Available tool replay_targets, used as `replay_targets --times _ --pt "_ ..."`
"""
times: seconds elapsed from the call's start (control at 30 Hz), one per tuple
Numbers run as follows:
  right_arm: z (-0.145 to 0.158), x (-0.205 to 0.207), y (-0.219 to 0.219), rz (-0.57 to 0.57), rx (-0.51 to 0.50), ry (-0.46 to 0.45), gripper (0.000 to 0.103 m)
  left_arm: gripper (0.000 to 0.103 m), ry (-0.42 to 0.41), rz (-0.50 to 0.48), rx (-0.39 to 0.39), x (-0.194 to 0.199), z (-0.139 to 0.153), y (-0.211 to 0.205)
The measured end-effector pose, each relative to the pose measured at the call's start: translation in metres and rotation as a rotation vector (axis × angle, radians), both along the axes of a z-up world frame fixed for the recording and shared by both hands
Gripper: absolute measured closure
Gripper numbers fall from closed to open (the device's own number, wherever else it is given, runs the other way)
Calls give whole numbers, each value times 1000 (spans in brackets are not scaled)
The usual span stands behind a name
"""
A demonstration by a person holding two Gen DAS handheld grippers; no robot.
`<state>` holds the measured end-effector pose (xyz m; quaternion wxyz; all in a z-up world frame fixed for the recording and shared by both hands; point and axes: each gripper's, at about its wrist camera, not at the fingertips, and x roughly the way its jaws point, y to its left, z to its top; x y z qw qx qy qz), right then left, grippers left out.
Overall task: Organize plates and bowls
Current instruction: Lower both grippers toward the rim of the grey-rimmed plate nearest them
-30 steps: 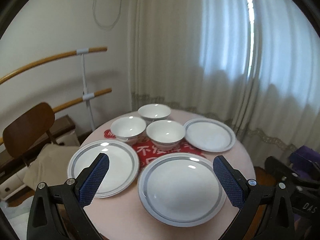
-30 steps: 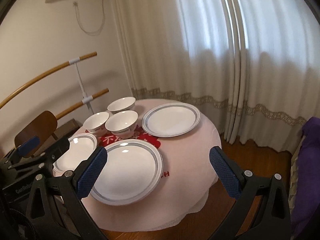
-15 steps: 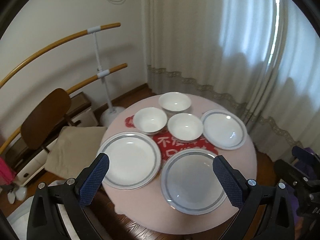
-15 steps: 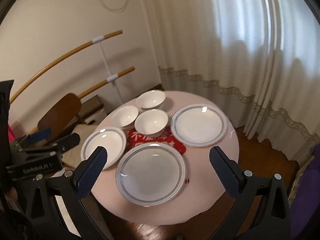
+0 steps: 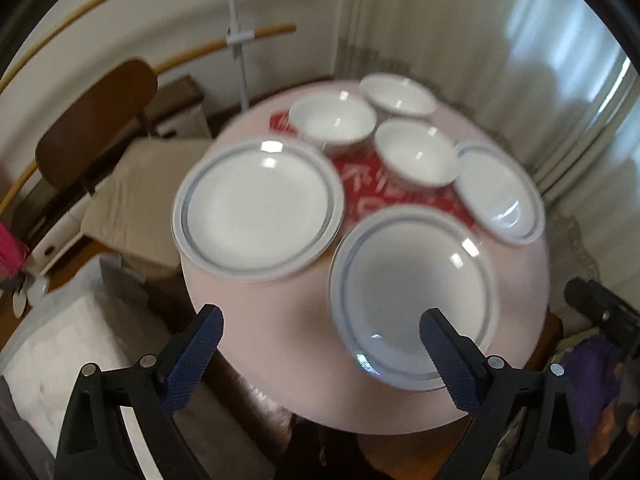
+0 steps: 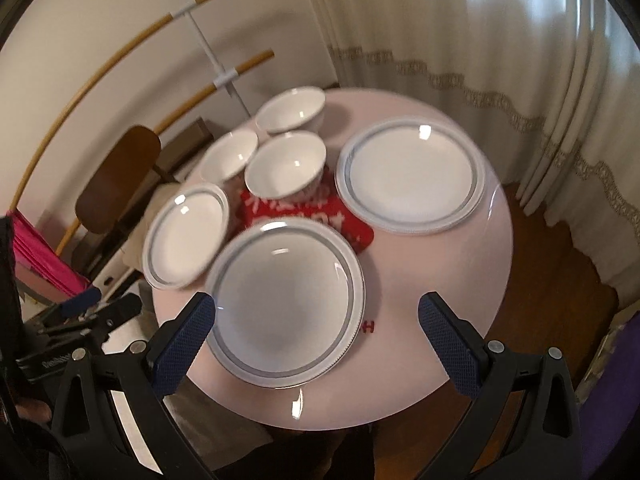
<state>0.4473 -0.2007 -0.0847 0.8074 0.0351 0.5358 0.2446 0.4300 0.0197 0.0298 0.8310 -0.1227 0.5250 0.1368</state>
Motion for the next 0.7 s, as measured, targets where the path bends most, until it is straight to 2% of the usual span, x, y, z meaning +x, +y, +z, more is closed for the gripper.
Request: replay_targets --times 0.07,0.13,0.33,0.53,0.7 --pt "-14 6 2 5 -13 35 11 7 25 7 -28 5 -14 6" --pt "-33 13 5 1 -30 87 14 8 50 18 -59 13 -25 12" --pt "-66 22 4 -28 -90 165 16 12 99 -1 -99 35 -63 29" --pt "-80 27 7 -18 -58 169 17 14 101 -61 -87 47 -97 25" --pt "-97 38 13 44 -35 187 28 17 65 -29 -112 45 -110 22"
